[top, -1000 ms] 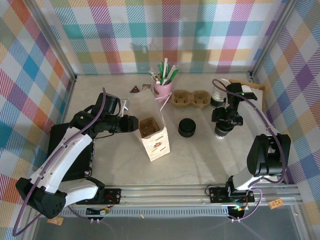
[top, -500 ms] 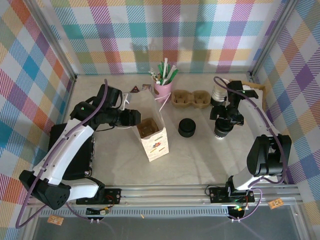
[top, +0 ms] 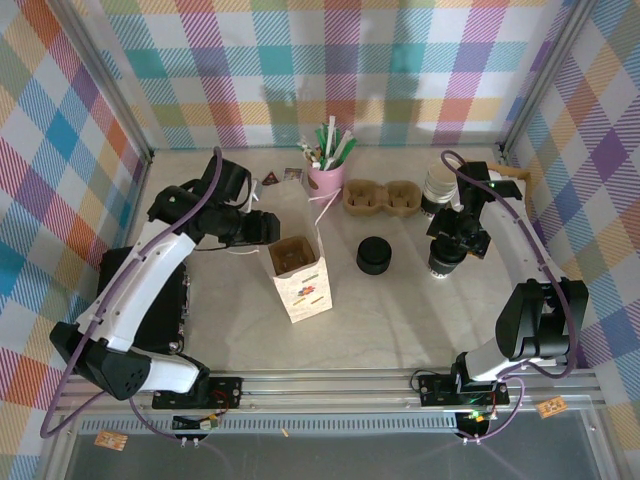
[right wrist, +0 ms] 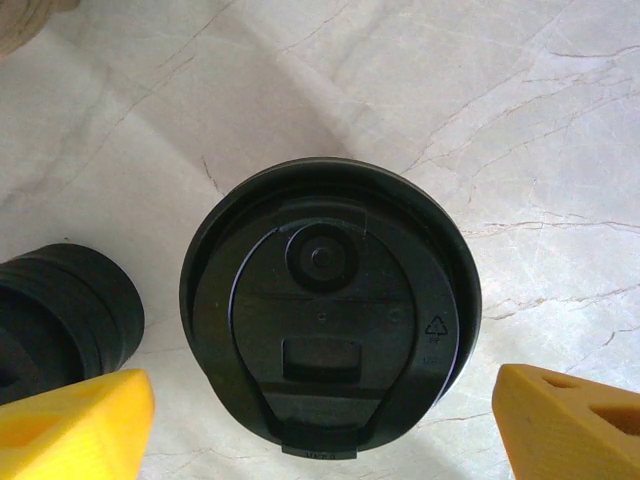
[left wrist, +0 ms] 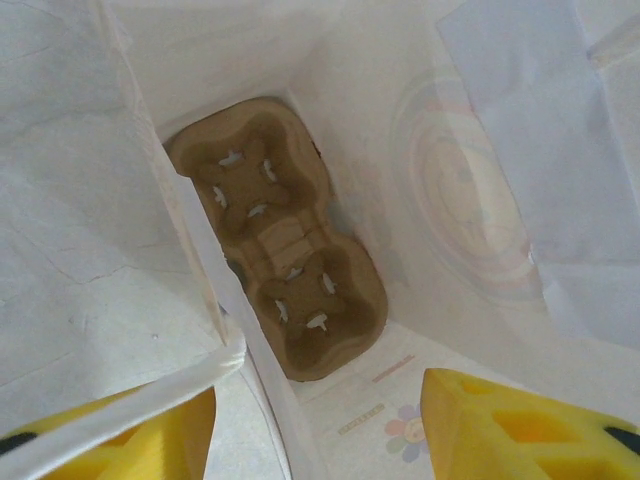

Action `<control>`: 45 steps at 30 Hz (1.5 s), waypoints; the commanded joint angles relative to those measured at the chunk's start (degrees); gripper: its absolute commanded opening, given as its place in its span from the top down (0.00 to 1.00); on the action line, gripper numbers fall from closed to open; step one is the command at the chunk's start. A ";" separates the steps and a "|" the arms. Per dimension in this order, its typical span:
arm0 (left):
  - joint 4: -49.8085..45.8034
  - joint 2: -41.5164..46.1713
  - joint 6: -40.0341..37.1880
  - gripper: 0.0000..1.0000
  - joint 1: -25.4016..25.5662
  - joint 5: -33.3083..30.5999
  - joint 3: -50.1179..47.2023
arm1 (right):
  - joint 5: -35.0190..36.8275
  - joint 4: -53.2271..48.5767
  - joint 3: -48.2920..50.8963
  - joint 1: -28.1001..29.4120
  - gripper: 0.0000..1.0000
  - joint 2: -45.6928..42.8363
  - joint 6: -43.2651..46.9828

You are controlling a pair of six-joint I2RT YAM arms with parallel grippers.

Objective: Pack the takeout coffee

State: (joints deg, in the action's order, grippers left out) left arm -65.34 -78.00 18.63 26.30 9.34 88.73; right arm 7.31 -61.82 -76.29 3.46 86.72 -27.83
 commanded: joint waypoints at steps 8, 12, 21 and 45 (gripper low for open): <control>-2.96 -0.94 -0.15 0.51 -0.47 -0.86 2.77 | 1.36 -1.56 -1.78 1.19 0.13 3.17 -2.00; -2.84 -1.03 -0.36 0.52 -0.51 -0.69 2.68 | 1.28 -0.83 -1.83 1.63 0.17 3.84 -1.43; -2.95 -0.58 -0.55 0.53 -0.47 -0.73 2.51 | 3.50 -1.04 -1.59 1.67 0.17 4.77 0.43; -3.87 -0.88 -1.54 0.52 -0.50 -0.79 2.76 | -5.26 1.24 -0.61 1.69 0.25 5.26 22.12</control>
State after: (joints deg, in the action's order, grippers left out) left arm -67.46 -78.74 18.33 26.30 8.88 89.95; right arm 5.26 -60.23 -76.51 4.86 91.46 -11.31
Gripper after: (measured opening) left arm 0.475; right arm 0.752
